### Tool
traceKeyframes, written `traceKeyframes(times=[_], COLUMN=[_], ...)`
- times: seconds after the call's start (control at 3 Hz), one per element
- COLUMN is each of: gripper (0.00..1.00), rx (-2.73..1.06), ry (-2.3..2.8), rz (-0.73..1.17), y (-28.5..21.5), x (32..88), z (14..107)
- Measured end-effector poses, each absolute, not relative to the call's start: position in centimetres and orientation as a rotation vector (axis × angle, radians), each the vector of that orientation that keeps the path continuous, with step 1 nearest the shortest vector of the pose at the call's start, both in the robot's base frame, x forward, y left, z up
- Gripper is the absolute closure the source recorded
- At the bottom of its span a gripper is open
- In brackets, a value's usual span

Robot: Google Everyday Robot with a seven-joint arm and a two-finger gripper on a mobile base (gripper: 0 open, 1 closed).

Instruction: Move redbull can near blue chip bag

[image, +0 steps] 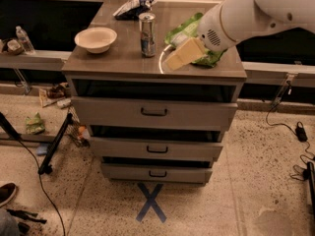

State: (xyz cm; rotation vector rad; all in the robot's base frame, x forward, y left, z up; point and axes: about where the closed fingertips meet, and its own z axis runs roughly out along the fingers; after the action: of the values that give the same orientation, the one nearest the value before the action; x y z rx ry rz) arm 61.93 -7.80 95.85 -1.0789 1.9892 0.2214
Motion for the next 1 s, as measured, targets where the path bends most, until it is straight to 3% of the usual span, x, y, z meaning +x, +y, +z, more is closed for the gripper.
traceKeyframes(times=[0.33,1.0], gripper=[0.00,0.00], rx=[-1.038,-0.832], ry=[1.955,1.822], rz=[0.251,0.384], y=[-7.0,-4.2], x=[63.2,70.8], z=[95.1,93.0])
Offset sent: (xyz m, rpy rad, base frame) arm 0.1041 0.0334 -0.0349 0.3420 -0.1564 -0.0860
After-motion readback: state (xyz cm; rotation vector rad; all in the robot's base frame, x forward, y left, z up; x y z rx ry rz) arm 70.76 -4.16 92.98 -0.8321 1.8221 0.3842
